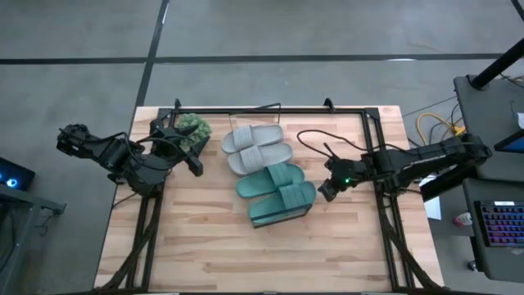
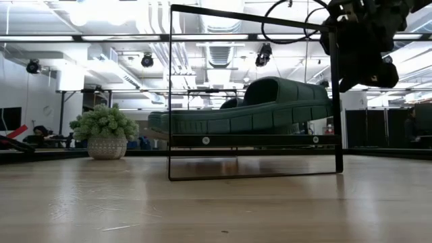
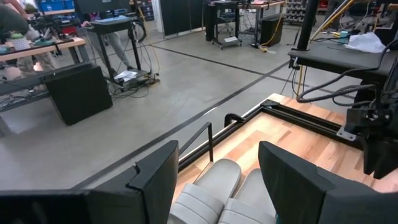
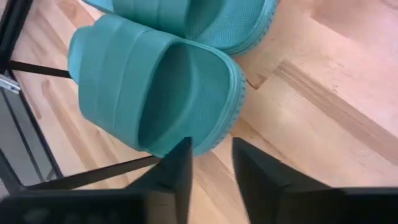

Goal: Pick and place slides into the shelf
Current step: Put the green slipper on the shelf

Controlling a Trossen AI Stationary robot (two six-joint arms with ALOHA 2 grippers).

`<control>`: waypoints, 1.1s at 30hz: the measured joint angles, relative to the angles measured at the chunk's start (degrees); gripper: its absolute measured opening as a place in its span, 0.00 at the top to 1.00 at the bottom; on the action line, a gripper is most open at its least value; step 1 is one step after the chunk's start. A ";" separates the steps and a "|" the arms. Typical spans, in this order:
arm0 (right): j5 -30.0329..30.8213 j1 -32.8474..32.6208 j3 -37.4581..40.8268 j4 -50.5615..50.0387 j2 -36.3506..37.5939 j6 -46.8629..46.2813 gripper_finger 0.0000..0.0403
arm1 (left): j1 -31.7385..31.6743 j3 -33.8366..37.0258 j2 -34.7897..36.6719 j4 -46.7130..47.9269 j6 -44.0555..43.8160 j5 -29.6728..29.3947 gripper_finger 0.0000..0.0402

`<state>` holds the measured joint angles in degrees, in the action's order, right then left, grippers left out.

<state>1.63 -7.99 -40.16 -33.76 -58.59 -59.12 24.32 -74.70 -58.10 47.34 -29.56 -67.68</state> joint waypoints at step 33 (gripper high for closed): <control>1.63 -0.80 0.33 5.72 -10.09 -10.78 0.92 | 0.01 0.02 -0.01 -0.10 -0.07 1.39 0.48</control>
<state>3.26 -8.79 -39.83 -28.04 -68.69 -69.90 24.33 -74.67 -58.11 47.24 -29.63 -66.29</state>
